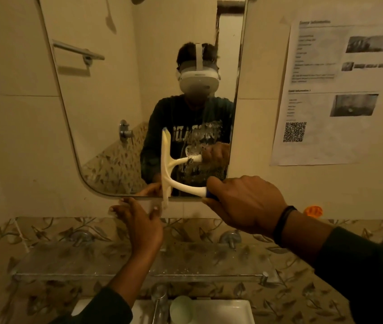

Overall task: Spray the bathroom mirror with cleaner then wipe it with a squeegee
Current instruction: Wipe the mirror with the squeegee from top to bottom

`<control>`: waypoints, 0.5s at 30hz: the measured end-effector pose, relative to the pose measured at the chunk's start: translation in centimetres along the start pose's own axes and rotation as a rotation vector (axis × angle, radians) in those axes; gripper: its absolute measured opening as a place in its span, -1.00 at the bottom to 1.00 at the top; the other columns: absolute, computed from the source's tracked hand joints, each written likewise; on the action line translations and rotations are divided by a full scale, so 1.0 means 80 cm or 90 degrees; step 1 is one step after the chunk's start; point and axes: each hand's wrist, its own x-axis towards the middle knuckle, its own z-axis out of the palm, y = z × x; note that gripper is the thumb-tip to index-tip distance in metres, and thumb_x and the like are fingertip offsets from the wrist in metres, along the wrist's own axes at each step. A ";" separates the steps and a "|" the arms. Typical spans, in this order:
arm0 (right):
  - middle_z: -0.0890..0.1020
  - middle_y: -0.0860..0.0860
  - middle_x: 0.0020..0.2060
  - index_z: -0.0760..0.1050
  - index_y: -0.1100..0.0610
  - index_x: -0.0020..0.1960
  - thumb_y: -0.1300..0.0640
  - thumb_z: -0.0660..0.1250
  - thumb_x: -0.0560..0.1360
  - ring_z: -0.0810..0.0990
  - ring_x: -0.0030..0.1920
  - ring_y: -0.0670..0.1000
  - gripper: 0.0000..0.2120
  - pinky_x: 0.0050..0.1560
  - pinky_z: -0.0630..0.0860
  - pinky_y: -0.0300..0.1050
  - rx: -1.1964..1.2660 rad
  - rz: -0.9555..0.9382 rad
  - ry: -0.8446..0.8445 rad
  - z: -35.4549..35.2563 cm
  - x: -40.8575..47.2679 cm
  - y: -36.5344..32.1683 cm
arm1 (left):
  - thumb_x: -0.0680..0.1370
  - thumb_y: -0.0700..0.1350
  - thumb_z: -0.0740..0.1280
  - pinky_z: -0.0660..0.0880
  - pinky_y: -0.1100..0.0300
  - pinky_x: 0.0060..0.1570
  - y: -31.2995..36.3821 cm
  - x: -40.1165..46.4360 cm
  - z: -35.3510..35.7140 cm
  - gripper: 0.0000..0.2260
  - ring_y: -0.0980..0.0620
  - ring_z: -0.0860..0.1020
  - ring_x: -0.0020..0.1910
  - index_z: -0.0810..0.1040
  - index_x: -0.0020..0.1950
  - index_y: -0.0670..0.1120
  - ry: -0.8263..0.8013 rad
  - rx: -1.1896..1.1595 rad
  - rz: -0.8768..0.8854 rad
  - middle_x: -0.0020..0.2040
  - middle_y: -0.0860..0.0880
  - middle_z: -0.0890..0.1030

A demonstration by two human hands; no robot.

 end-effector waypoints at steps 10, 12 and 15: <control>0.42 -0.08 -0.41 0.21 -0.10 -0.02 -0.36 -0.28 0.50 0.33 -0.53 -0.11 -0.56 -0.52 0.41 -0.17 0.018 0.034 0.008 -0.007 -0.052 0.042 | 0.66 -0.05 0.23 -0.01 -0.14 0.53 0.002 0.001 -0.002 -0.28 -0.22 -0.23 0.60 -0.20 0.62 -0.13 -0.019 -0.001 -0.002 0.61 -0.22 -0.28; 0.43 -0.08 -0.40 0.22 -0.10 -0.02 -0.35 -0.23 0.52 0.34 -0.53 -0.10 -0.60 -0.53 0.38 -0.19 0.049 0.030 0.032 -0.008 -0.040 0.028 | 0.66 -0.05 0.22 -0.01 -0.15 0.53 0.003 -0.001 0.000 -0.28 -0.22 -0.24 0.60 -0.21 0.62 -0.13 -0.011 -0.002 0.003 0.60 -0.22 -0.31; 0.44 -0.09 -0.42 0.23 -0.09 -0.05 -0.31 -0.14 0.56 0.33 -0.55 -0.11 -0.66 -0.58 0.28 -0.23 0.098 0.038 0.108 -0.009 -0.016 0.009 | 0.67 -0.08 0.21 0.02 -0.17 0.52 0.002 0.000 0.001 -0.30 -0.23 -0.24 0.59 -0.21 0.62 -0.13 0.000 -0.002 0.003 0.60 -0.22 -0.32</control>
